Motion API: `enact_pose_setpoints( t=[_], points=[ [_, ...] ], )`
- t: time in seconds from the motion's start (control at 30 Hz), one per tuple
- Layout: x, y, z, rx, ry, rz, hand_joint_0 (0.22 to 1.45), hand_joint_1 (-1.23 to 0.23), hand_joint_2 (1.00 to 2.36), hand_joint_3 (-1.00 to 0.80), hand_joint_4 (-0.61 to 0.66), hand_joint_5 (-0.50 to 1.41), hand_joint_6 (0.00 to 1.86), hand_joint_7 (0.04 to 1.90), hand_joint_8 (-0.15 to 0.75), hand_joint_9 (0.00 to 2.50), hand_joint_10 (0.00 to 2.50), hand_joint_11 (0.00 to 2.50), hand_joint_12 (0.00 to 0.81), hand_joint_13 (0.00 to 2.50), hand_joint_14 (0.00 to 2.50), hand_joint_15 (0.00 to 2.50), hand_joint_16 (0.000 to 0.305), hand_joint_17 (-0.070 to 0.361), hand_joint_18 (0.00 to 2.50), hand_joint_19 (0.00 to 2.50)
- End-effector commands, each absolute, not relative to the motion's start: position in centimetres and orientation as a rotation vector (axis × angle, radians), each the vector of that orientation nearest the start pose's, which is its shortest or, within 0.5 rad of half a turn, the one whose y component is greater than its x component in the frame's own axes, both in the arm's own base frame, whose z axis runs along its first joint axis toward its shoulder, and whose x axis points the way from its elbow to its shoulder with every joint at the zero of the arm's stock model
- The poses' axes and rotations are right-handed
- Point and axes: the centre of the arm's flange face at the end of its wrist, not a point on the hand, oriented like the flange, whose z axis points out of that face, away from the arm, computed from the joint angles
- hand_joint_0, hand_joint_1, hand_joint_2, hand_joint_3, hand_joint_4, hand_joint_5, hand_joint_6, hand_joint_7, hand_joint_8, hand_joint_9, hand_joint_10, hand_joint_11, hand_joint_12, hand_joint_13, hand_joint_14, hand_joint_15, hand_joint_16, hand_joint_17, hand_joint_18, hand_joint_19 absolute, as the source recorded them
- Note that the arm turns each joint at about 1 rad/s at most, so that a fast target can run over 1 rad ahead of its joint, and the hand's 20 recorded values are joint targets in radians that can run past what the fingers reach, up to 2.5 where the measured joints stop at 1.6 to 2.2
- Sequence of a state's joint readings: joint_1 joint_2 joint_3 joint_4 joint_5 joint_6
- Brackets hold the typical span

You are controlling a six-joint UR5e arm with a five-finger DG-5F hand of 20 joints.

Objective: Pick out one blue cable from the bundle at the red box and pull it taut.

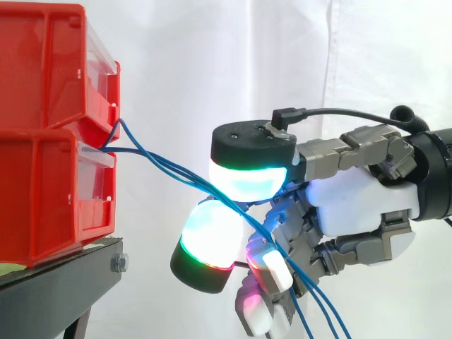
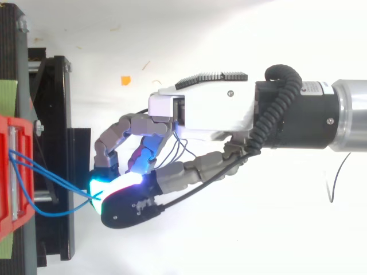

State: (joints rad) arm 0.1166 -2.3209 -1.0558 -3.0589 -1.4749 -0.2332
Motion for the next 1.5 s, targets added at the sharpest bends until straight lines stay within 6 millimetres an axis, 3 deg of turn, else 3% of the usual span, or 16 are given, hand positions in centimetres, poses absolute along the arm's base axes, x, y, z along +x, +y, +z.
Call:
enact_pose_setpoints(
  t=[0.0, 0.13, 0.3, 0.5, 0.97, 1.33, 1.47],
  points=[
    [76.8, -5.4, 27.4, 1.101, 1.446, 0.983, 0.59, -0.72, 1.01, -0.08, 0.14, -0.16, 0.88, 0.84, 0.282, 1.04, 0.02, 0.7, 0.371, 0.83, 0.02, 0.53, 0.058, 0.13, 0.63, 0.66],
    [76.9, -5.4, 27.6, 1.099, 1.442, 0.985, 0.59, -0.73, 1.02, -0.07, 0.12, -0.17, 0.91, 0.82, 0.279, 1.04, 0.02, 0.73, 0.369, 0.83, 0.02, 0.52, 0.056, 0.127, 0.63, 0.66],
    [76.8, -5.4, 27.6, 1.101, 1.442, 0.983, 0.62, -0.76, 1.02, -0.09, -0.03, -0.17, 0.94, 0.84, 0.248, 1.04, 0.03, 0.79, 0.337, 0.82, 0.02, 0.55, 0.05, 0.113, 0.6, 0.68],
    [76.5, -5.5, 27.4, 1.124, 1.468, 0.97, 0.66, -0.79, 1.02, -0.17, -0.07, -0.17, 0.96, 0.89, 0.236, 1.06, 0.03, 0.81, 0.331, 0.83, 0.02, 0.55, 0.049, 0.11, 0.62, 0.68],
    [76.1, -5.5, 27.8, 1.145, 1.507, 0.964, 0.72, -0.8, 1.0, -0.49, -0.1, -0.16, 0.97, 0.89, 0.221, 1.12, 0.03, 0.81, 0.324, 0.88, 0.02, 0.56, 0.049, 0.11, 0.69, 0.66],
    [75.5, -5.6, 29.1, 1.151, 1.516, 0.959, 0.72, -0.83, 1.0, -0.5, -0.12, -0.15, 0.96, 0.93, 0.207, 1.16, 0.03, 0.83, 0.323, 0.92, 0.02, 0.58, 0.048, 0.108, 0.74, 0.67],
    [75.3, -5.6, 29.2, 1.154, 1.521, 0.955, 0.66, -0.85, 1.0, -0.5, -0.03, -0.14, 0.96, 0.87, 0.208, 1.17, 0.03, 0.83, 0.325, 0.92, 0.02, 0.59, 0.048, 0.107, 0.74, 0.68]
  ],
)
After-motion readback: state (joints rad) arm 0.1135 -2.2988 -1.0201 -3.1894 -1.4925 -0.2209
